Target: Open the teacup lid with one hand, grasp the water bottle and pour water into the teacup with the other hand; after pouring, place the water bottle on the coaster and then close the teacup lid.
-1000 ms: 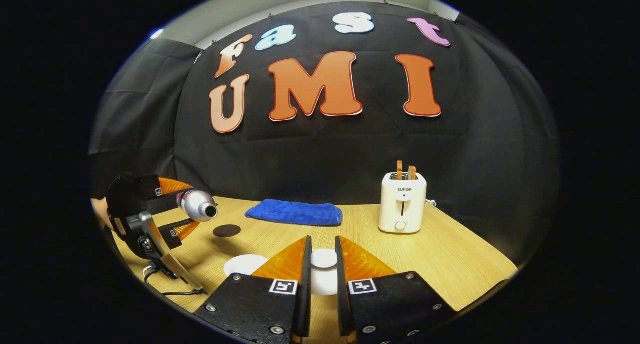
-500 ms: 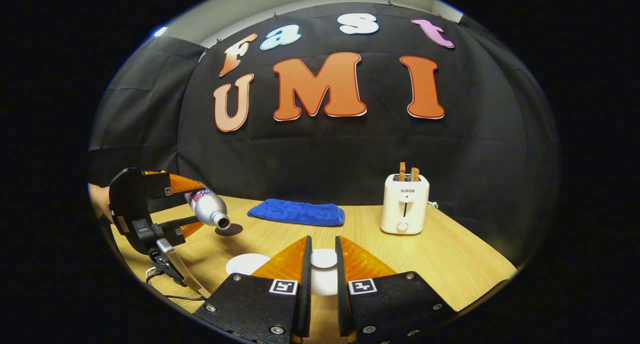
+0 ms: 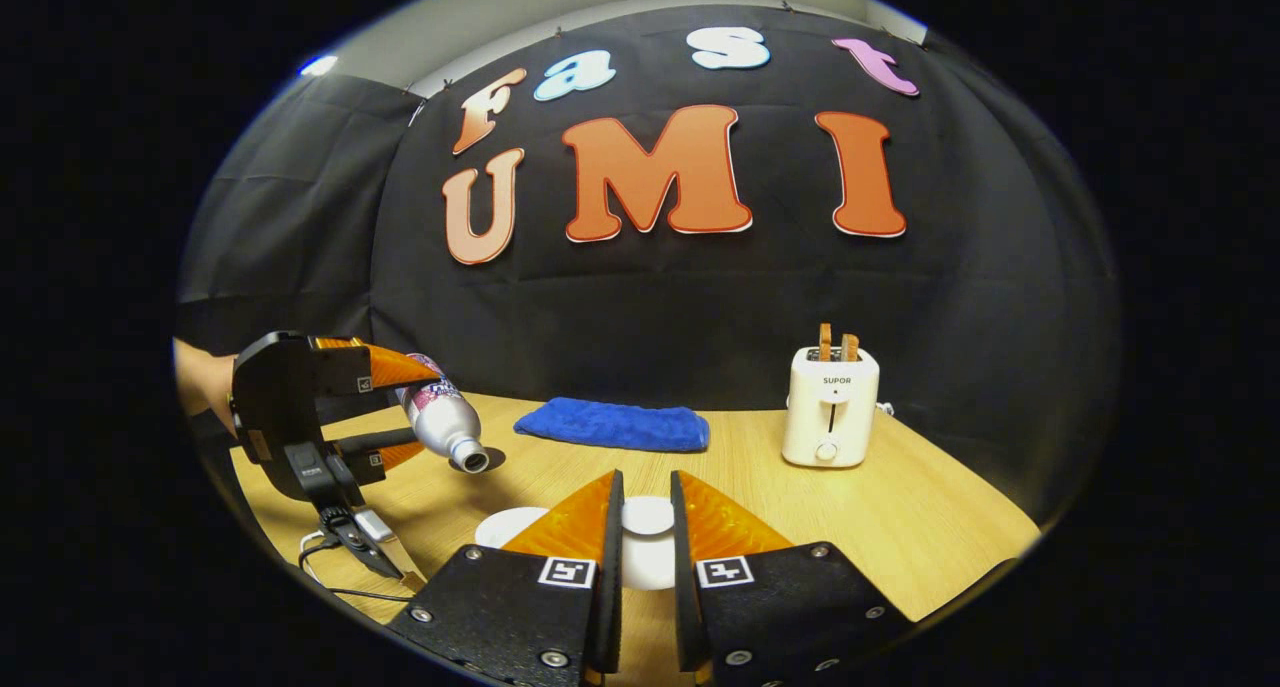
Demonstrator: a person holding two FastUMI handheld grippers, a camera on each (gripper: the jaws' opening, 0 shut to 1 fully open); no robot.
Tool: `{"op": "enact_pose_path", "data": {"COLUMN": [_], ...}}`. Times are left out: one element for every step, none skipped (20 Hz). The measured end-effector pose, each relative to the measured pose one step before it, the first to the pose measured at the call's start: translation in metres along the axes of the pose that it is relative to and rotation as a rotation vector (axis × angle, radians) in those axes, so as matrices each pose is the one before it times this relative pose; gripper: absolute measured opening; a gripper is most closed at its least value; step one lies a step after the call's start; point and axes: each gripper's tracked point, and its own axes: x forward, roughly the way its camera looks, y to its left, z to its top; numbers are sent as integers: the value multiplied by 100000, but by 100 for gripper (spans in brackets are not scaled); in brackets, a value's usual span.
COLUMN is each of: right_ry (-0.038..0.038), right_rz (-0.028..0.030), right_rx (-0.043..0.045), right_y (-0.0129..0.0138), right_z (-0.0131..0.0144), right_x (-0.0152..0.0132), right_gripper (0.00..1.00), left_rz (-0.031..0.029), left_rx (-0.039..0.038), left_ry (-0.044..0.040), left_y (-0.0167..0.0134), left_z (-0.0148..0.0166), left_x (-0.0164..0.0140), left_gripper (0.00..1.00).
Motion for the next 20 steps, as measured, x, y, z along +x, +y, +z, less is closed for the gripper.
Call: {"op": "enact_pose_path", "data": {"right_ry": [19,-97,-50,-428,-66,-193,45,181,126,172,-236,-15,-278,-47,-46,6,-136,-119,-22,20], "right_rz": [863,673,162,-277,35,-30,-135,249,-306,-4,-139,233,102,217,367,-294,93,-190,273,123], "right_rx": [448,589,82,-53,-149,-130,15,-122,-184,-647,-604,-352,-57,148,-71,-48,-263,-208,41,102], "right_y": [131,165,-84,-144,-56,-13,-127,64,-87,-86,10,21,37,3,72,-116,23,-7,-28,68], "right_z": [-79,99,76,64,76,-9,45,-182,-59,-109,48,36,100,3,61,25,27,17,22,-58], "right_x": [-29,-40,9,-55,31,-62,-4,-9,13,-45,-60,-38,-109,4,40,-48,-89,-70,15,-6], "right_gripper": [22,23,23,23,23,22,22,22,23,22,23,23,22,23,23,23,23,22,22,22], "left_rz": [-31,151,195,455,77,284,280,-3,0,-295,-127,-225,290,454,502,558,606,672,497,69], "left_rx": [1276,1063,922,1483,1716,1977,1637,1475,1421,1508,1541,1535,1408,823,-165,-1158,269,1584,790,471], "left_ry": [-114,-59,-73,-110,-233,-286,-284,111,96,18,-116,322,115,-96,-406,-679,765,119,151,-136], "left_y": [160,143,59,109,44,309,212,181,101,53,170,216,208,332,303,234,190,611,341,132], "left_z": [10,64,75,26,79,24,57,-56,8,-1,5,-147,-30,-42,48,-105,-149,-385,-57,-116], "left_x": [-11,-83,18,-180,-90,61,21,-45,-74,-19,-84,124,10,-19,40,255,173,53,-6,189], "left_gripper": [82,84,82,82,82,82,82,84,82,82,84,84,82,82,84,84,84,84,84,82]}}
